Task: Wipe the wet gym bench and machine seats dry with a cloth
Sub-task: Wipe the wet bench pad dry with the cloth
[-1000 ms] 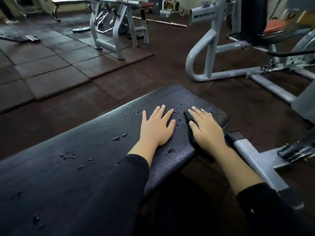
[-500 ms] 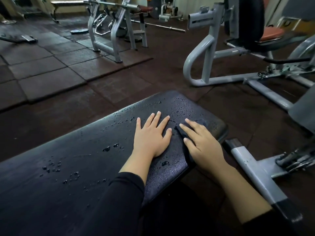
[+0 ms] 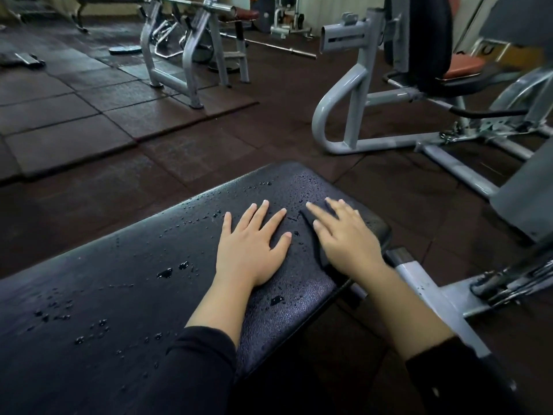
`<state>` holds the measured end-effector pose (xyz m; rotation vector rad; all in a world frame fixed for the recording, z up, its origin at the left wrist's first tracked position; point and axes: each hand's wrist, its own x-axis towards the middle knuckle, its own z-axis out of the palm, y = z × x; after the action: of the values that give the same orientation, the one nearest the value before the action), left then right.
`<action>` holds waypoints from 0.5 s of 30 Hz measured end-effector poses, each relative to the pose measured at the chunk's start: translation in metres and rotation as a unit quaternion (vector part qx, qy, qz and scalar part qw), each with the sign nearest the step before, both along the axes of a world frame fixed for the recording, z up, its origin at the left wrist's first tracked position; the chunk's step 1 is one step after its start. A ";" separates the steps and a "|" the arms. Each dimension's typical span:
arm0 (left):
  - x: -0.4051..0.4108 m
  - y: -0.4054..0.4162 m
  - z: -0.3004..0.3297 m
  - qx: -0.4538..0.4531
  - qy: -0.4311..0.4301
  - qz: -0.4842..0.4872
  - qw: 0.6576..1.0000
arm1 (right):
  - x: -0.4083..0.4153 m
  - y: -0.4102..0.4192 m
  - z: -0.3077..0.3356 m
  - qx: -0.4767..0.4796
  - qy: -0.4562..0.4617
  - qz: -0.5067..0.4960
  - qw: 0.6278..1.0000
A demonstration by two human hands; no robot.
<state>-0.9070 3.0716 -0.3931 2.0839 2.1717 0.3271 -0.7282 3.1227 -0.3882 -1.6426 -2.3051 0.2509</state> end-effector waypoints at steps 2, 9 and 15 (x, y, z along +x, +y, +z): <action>0.000 -0.001 0.001 0.003 -0.001 0.000 1.000 | 0.008 0.028 0.005 -0.023 0.006 -0.029 0.999; -0.001 0.000 0.000 0.009 -0.002 0.000 1.000 | 0.031 0.014 0.002 0.007 0.064 -0.119 0.991; -0.001 0.002 -0.001 0.010 0.001 0.000 1.000 | 0.003 -0.034 -0.009 0.047 0.015 -0.090 0.995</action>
<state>-0.9080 3.0739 -0.3944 2.0948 2.1794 0.3470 -0.7253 3.0890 -0.3976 -1.7721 -2.0973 0.1241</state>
